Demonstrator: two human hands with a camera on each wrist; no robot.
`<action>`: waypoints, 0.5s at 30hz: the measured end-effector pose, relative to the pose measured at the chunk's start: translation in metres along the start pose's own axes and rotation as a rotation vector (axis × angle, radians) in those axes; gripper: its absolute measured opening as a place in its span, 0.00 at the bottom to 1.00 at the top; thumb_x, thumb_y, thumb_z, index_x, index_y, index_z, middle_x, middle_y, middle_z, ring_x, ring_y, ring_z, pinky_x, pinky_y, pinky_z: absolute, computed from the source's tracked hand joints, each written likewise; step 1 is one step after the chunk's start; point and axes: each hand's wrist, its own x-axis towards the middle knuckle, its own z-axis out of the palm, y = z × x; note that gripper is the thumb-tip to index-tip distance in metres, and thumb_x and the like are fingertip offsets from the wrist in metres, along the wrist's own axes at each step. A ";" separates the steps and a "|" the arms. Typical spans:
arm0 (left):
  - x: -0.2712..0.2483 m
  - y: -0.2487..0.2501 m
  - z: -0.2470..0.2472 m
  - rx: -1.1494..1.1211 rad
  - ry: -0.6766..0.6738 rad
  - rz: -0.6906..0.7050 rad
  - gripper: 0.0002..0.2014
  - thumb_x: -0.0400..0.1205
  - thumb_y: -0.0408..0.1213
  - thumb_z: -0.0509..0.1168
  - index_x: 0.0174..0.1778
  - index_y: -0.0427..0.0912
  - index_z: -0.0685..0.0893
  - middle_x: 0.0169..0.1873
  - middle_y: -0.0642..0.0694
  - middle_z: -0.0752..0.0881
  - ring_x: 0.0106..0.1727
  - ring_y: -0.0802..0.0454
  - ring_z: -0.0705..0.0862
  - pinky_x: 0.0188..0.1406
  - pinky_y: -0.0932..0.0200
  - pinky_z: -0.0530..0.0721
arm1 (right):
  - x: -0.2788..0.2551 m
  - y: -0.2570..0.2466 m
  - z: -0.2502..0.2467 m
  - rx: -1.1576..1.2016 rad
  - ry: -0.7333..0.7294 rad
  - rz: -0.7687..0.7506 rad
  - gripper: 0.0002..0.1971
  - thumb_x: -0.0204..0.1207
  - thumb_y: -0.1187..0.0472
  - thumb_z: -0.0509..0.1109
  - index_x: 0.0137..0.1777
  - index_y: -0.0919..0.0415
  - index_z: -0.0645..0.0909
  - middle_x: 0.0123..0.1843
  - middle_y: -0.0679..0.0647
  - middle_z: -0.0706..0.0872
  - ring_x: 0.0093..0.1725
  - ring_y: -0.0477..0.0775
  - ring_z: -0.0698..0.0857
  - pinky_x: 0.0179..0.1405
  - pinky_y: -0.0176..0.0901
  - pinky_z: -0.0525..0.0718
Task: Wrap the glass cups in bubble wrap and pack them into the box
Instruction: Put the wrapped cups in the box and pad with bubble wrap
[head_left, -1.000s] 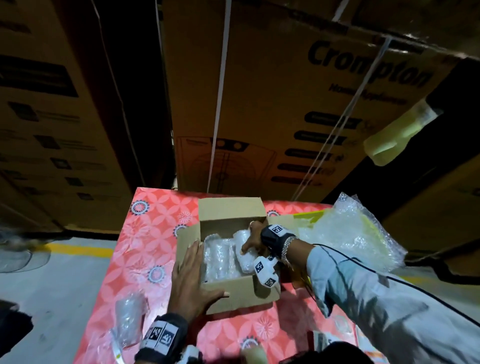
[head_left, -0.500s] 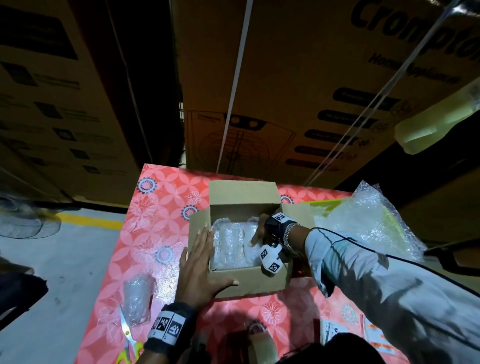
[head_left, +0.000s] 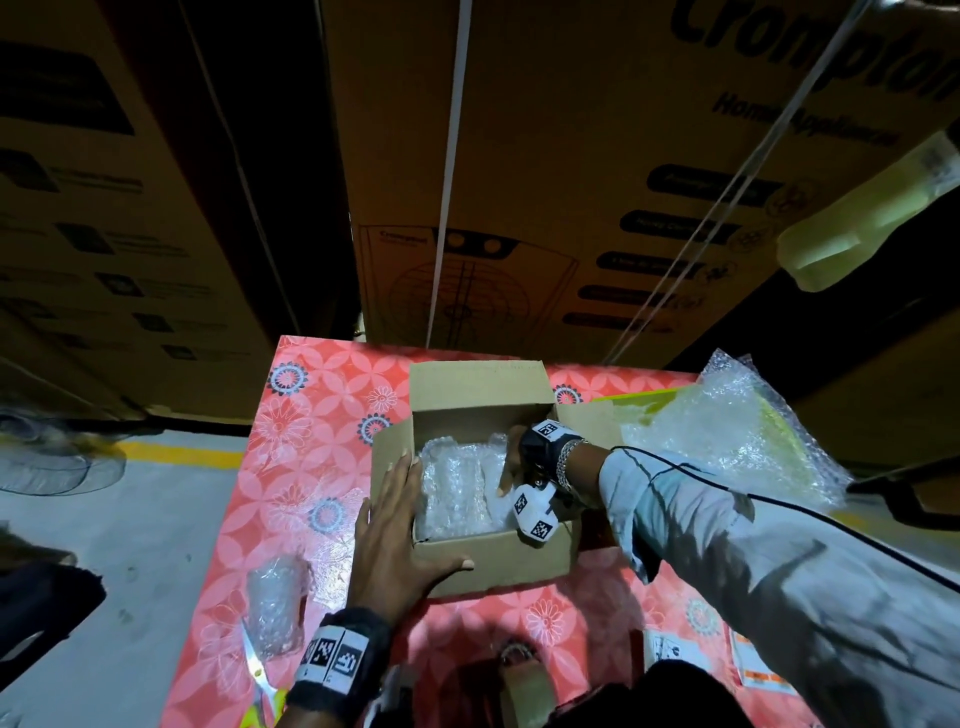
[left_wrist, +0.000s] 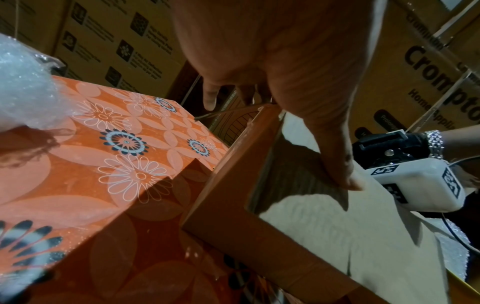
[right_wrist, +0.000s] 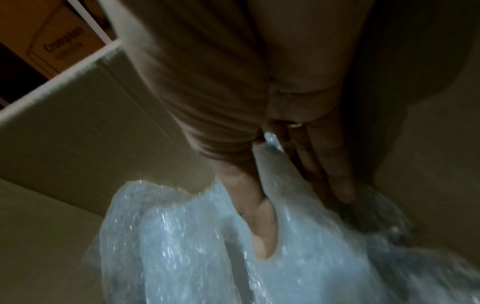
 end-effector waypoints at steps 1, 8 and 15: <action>0.001 -0.003 0.000 -0.030 -0.001 0.016 0.69 0.59 0.65 0.85 0.91 0.63 0.49 0.90 0.68 0.44 0.91 0.63 0.47 0.89 0.45 0.52 | -0.002 0.001 -0.002 0.007 -0.008 -0.008 0.15 0.76 0.62 0.75 0.61 0.66 0.87 0.47 0.59 0.85 0.49 0.63 0.85 0.50 0.52 0.82; 0.011 -0.005 -0.020 0.042 -0.050 0.023 0.67 0.58 0.64 0.86 0.91 0.56 0.57 0.91 0.59 0.53 0.90 0.54 0.57 0.87 0.46 0.65 | -0.057 0.000 -0.021 0.011 0.101 -0.103 0.20 0.67 0.61 0.86 0.56 0.67 0.85 0.51 0.63 0.90 0.51 0.64 0.90 0.53 0.57 0.91; 0.019 -0.007 -0.037 0.108 -0.088 0.035 0.62 0.60 0.57 0.89 0.89 0.53 0.63 0.90 0.58 0.58 0.89 0.52 0.61 0.85 0.45 0.69 | -0.107 0.026 0.014 0.337 0.241 -0.189 0.13 0.70 0.68 0.82 0.49 0.57 0.84 0.51 0.63 0.89 0.51 0.63 0.88 0.60 0.60 0.89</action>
